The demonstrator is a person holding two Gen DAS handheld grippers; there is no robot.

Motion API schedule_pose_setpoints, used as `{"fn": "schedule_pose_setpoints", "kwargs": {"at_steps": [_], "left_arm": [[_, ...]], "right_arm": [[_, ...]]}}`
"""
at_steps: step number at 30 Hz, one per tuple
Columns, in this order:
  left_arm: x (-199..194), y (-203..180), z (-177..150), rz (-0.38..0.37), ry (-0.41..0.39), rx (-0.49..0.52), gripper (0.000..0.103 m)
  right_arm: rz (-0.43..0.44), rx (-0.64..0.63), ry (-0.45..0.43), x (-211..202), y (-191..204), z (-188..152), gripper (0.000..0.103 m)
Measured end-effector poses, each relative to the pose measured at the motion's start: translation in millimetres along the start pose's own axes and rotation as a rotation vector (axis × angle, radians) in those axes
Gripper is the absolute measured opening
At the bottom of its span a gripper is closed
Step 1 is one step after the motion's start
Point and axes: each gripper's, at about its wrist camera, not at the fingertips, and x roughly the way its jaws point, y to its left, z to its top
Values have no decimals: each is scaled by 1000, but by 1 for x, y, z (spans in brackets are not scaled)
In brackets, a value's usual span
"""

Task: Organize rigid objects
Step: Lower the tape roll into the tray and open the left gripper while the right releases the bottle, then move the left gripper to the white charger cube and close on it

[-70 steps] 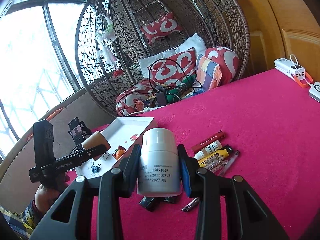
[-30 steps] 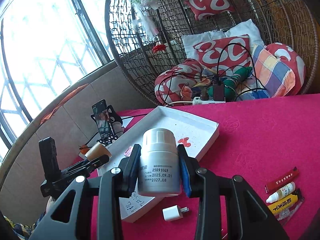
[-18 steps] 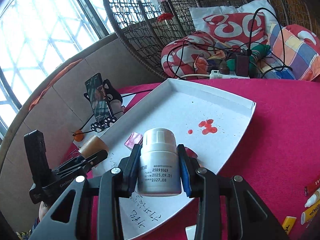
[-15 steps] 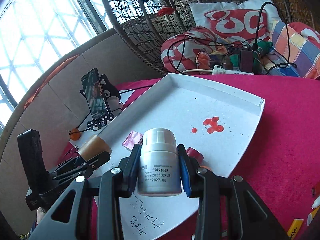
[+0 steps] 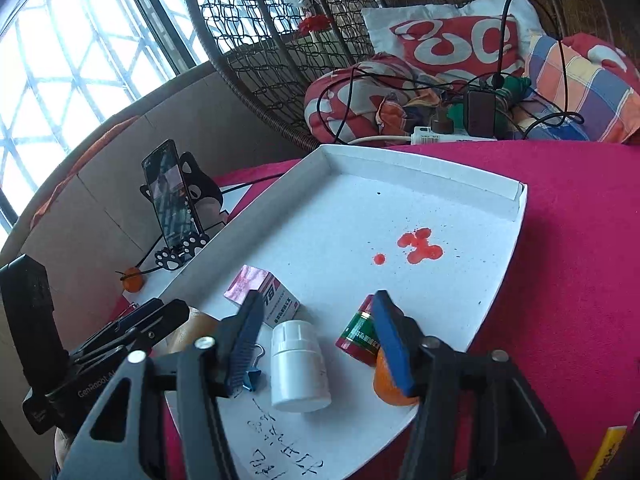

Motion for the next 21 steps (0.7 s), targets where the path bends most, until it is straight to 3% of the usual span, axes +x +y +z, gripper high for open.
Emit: {"fn": "schedule_pose_setpoints", "kwargs": {"at_steps": [1,2,3,8,14,17,21], "left_arm": [[-4,-1,0,-12,-15,-1,91],[-7,-3,0,-22,-26,1,94],[-10,-5,1,-32,-36,6,103],[-24,-24,0,-83,-91,66,103],[-37,-52,-7,-179,-120,169,103],[-41,-69,-13,-261,-113,216,103],[-41,-106,-29,-430,-16,331,103]], "right_arm": [[-5,-1,-25,-8,0,-1,101],[-17,-7,-53,-16,0,-2,103],[-28,-13,-77,-25,0,-3,103],[-36,-18,-215,-78,-3,-11,103],[-136,-1,-456,-152,-17,-19,103],[-196,43,-555,-181,-32,-25,103],[-247,90,-561,-195,-53,-41,103]]}}
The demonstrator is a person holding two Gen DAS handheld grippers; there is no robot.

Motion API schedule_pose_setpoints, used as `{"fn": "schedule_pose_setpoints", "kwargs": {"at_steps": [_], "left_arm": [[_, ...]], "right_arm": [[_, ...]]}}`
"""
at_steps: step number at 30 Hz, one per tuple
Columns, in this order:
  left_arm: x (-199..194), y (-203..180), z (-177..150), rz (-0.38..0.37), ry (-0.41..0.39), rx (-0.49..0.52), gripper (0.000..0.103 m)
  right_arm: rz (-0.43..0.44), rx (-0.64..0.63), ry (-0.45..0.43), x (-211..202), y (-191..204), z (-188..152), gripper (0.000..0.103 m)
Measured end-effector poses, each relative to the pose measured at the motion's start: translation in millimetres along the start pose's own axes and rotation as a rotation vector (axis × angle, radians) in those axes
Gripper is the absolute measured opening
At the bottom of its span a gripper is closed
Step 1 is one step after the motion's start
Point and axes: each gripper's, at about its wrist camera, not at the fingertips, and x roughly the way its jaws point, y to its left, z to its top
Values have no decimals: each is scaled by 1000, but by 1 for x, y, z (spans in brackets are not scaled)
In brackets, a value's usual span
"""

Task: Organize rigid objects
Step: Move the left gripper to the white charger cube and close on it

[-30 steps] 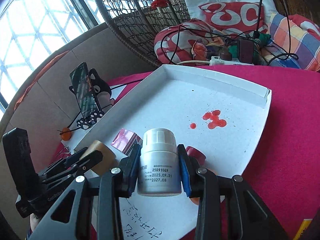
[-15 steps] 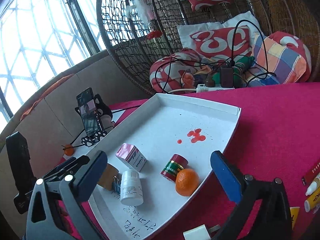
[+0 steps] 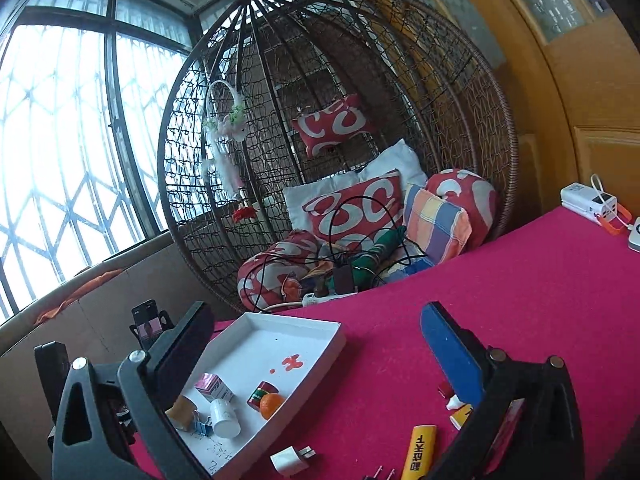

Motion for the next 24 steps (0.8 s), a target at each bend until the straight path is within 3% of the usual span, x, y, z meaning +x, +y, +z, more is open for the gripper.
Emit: {"fn": "schedule_pose_setpoints", "kwargs": {"at_steps": [7,11,15,24], "left_arm": [[43,-76,-17,-217,200,194,103],[68,-93,-20,-195,265,240,103],[91,-93,-24,-113,323,280,103],[112,-85,-32,-103,409,226,103]], "right_arm": [[-77,66,59,-8,-41,-24,103],[-75,109,70,-16,-56,-24,103],[-70,113,74,-17,-59,-25,103],[-61,149,117,-11,-66,-32,103]]}}
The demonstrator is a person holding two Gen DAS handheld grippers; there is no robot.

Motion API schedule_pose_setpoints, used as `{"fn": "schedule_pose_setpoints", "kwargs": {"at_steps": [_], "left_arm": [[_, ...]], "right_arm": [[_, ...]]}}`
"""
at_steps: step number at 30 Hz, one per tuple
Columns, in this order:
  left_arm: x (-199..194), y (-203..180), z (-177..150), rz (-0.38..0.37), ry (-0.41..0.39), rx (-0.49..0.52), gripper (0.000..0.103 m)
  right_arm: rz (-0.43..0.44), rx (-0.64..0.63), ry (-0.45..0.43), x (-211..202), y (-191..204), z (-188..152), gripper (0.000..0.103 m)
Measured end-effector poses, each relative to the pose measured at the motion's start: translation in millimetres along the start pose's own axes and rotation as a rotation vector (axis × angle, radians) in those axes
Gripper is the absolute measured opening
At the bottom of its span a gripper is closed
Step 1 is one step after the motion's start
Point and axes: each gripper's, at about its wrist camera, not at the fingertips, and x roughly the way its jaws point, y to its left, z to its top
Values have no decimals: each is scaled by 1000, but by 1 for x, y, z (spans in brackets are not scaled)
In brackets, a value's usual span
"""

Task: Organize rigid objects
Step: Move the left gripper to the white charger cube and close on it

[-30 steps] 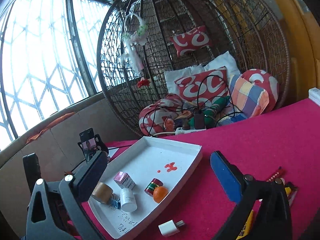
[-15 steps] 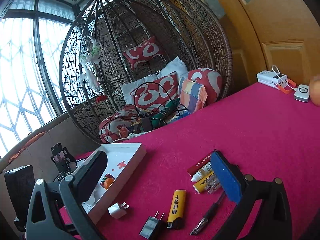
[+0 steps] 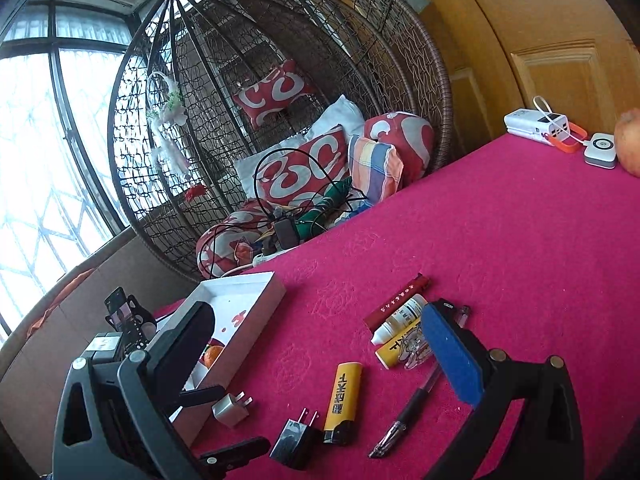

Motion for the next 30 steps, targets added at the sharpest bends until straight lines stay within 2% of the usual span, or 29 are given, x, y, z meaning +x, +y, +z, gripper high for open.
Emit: {"fn": "schedule_pose_setpoints", "kwargs": {"at_steps": [5,9,12,16,19,24,27,30], "left_arm": [[0,-9,1,-18,6,27,103],[-1,-10,-2,-71,18,1,103],[-12,-10,-2,-98,-7,-10,103],[-28,0,0,-61,-49,-2,103],[-35,17,-2,-63,-53,-29,102],[-31,22,-5,-48,-25,-11,77],[-25,15,-5,-35,2,-1,77],[-16,6,-8,-2,31,23,72]], "right_arm": [[-1,0,8,1,0,-1,103],[-1,8,13,1,-2,-1,103],[-8,15,10,1,-3,0,103],[-12,25,13,1,-6,0,103],[-13,30,15,1,-7,-1,103],[-14,32,25,3,-7,-3,103],[-16,41,37,4,-9,-4,103],[-21,39,34,3,-10,-4,103]]}}
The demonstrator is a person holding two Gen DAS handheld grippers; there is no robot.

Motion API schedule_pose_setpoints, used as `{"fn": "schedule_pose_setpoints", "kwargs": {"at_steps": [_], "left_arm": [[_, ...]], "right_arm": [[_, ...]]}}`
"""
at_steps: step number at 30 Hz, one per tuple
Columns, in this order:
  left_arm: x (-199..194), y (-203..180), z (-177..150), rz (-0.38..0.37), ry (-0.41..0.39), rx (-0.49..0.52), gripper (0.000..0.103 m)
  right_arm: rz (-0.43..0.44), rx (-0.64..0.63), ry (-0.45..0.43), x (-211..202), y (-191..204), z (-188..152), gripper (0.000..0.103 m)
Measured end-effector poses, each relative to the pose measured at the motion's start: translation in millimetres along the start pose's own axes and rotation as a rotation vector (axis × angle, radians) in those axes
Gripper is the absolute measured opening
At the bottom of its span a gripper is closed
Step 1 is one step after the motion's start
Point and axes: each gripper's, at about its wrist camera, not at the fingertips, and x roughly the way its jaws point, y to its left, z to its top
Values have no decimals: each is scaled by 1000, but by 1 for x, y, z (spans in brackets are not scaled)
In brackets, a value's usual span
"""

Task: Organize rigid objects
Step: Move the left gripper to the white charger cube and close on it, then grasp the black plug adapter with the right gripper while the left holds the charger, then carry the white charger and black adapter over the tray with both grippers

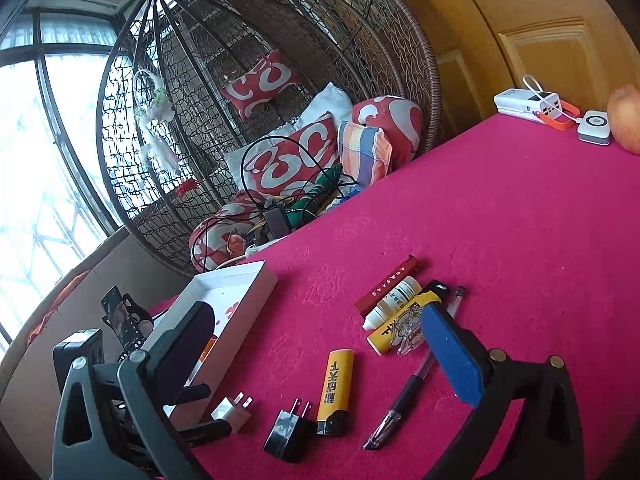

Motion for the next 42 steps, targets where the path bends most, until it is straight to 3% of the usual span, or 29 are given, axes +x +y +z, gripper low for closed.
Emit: {"fn": "schedule_pose_setpoints", "kwargs": {"at_steps": [2,4,10,12,14,17,26,28,30,32,35,42], "left_arm": [[6,-4,-2,29,14,7,62],[7,-3,-4,67,-5,-9,45],[-1,7,-8,67,-24,-59,30],[-4,7,-11,70,-28,-60,29],[-5,4,-12,73,-31,-46,29],[-3,2,-11,86,-31,-39,29],[10,-1,-7,188,-12,-4,29],[8,0,-9,169,-26,-9,29],[6,1,-11,170,-30,-14,26],[2,5,-13,154,-42,-44,25],[-6,7,-13,140,-67,-84,25],[-42,0,-3,142,-184,-87,25]], "right_arm": [[-5,-15,-6,-1,2,0,103],[-2,-37,0,-1,5,-1,103],[44,-222,213,17,34,-26,103],[41,-304,318,25,46,-42,90],[41,-335,422,34,51,-57,50],[70,-329,515,45,53,-72,47],[-45,-396,506,63,66,-76,47],[-72,-437,496,67,70,-79,47],[-96,-495,482,68,74,-82,44],[-112,-529,469,64,74,-84,32],[-68,-452,468,58,63,-75,29],[32,-349,374,34,59,-48,28]]}}
